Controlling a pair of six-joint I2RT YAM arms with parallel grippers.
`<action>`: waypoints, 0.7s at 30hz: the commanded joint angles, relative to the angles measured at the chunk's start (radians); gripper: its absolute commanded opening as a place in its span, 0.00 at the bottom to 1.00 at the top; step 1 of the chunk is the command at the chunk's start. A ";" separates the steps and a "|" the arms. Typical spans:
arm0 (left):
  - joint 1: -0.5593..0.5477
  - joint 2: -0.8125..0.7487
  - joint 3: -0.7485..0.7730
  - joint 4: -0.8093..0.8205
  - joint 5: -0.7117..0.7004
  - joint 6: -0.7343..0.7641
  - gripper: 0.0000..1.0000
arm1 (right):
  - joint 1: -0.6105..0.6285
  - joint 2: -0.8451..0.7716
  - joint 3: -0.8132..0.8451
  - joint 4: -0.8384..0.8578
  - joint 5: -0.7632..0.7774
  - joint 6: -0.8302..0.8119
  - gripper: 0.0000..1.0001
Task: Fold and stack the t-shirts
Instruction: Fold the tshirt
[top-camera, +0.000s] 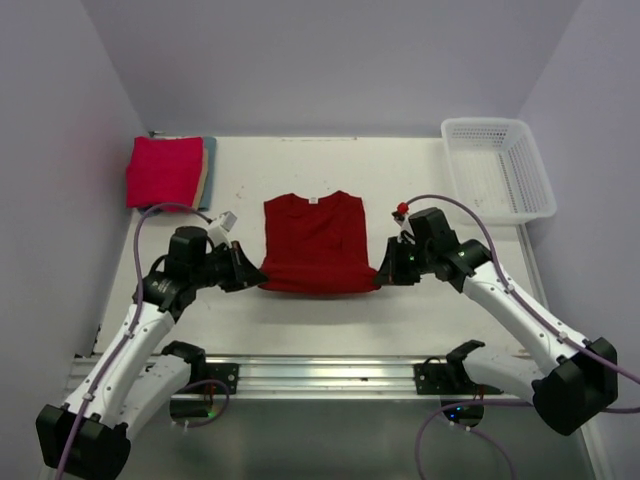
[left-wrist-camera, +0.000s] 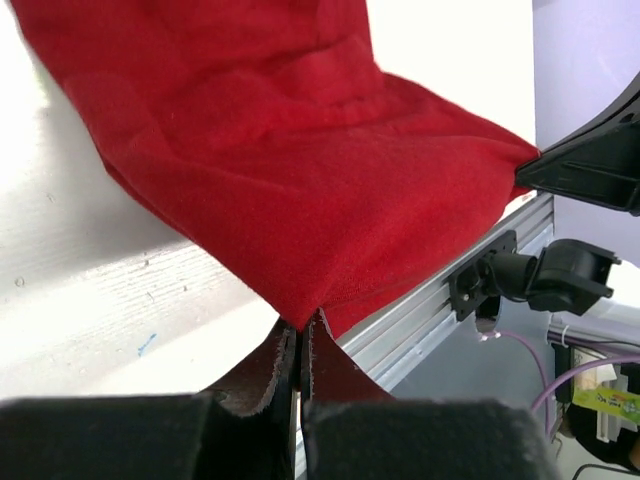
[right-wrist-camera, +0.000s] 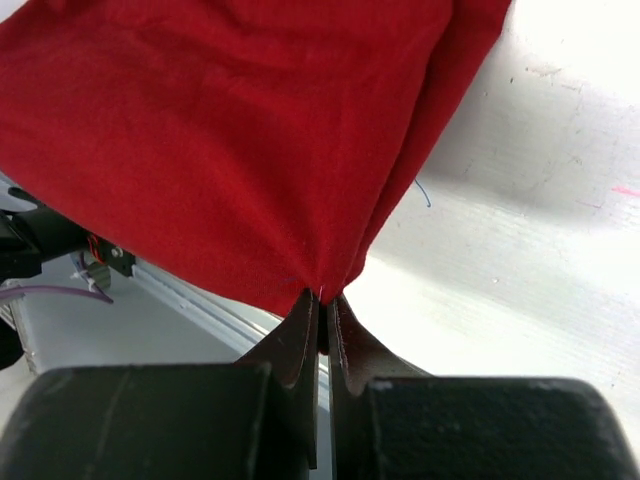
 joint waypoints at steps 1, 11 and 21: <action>0.000 -0.014 0.098 -0.119 -0.049 0.002 0.00 | 0.001 -0.028 0.071 -0.066 0.056 -0.028 0.00; 0.001 0.206 0.071 0.141 -0.169 0.018 0.00 | -0.001 0.215 0.259 0.034 0.234 -0.107 0.00; 0.006 0.504 0.224 0.319 -0.226 0.077 0.00 | -0.008 0.475 0.439 0.130 0.320 -0.149 0.00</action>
